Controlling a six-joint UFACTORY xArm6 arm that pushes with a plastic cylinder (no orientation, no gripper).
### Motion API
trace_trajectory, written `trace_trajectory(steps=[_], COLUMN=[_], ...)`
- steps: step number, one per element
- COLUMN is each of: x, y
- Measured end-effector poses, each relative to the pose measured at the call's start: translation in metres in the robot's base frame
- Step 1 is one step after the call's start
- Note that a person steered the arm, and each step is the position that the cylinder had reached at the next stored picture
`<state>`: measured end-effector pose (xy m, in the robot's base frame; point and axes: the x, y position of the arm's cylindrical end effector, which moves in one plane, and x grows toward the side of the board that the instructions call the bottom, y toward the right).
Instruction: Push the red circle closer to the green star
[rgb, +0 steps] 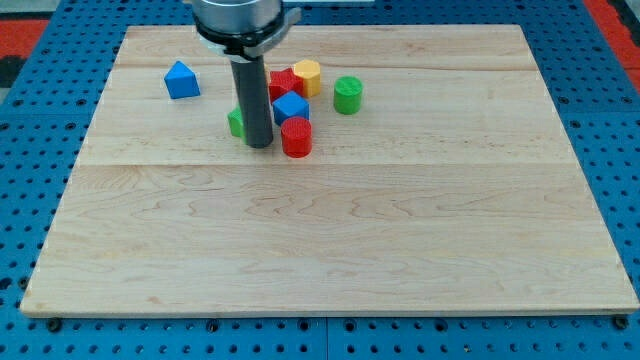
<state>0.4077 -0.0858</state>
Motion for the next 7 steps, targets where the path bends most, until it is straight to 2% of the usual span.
trace_trajectory(steps=[1,2,3,4,5,6,7], x=[-0.002,-0.025,0.011,0.085,0.072,0.039,0.007], y=[-0.032,-0.043,-0.043,0.000,0.093,0.107,0.076])
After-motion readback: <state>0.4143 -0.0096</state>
